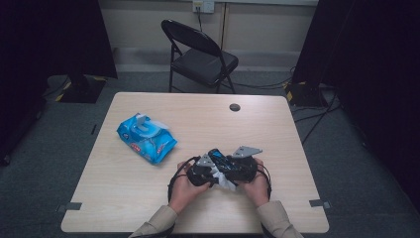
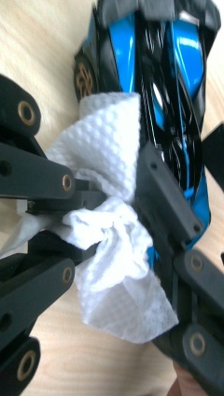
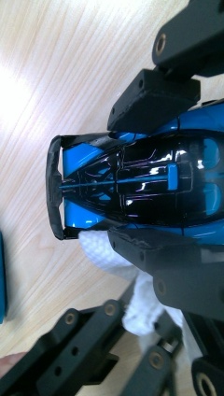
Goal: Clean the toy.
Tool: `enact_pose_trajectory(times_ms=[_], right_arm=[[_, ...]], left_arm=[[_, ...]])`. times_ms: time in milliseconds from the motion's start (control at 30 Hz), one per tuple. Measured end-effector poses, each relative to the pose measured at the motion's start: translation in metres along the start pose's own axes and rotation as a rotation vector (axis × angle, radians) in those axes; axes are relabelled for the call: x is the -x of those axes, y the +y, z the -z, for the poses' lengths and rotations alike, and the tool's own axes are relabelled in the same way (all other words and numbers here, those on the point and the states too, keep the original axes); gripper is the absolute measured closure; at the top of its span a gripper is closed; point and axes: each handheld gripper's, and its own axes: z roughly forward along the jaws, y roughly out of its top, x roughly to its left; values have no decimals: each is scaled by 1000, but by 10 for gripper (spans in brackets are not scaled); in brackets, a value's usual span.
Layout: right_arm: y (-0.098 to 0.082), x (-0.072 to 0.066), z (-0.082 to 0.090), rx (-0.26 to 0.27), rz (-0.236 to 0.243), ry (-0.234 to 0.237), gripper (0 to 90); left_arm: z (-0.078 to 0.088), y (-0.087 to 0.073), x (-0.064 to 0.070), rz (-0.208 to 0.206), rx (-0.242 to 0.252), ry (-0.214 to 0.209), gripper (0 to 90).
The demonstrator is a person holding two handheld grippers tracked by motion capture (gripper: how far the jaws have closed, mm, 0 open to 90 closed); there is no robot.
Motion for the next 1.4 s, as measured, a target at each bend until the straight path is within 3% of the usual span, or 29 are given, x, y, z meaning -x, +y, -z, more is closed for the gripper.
enact_pose_trajectory(times_ms=[500, 833, 900, 967, 1233, 1400], right_arm=[[0, 0, 0, 1, 0, -1, 412], [0, 0, 0, 1, -3, -3, 412], [0, 0, 0, 0, -3, -3, 412], [0, 0, 0, 3, -5, -1, 412], [-1, 0, 0, 4, -5, -2, 412], [-1, 0, 0, 9, -6, -1, 412]], left_arm=[[12, -3, -21, 31, 13, 76, 831], [17, -2, -26, 39, 4, 78, 834], [20, -2, -28, 34, 3, 101, 834], [23, -2, -32, 52, 3, 102, 834], [26, 0, -37, 38, -12, 117, 833], [30, -1, -44, 73, 2, 133, 832]])
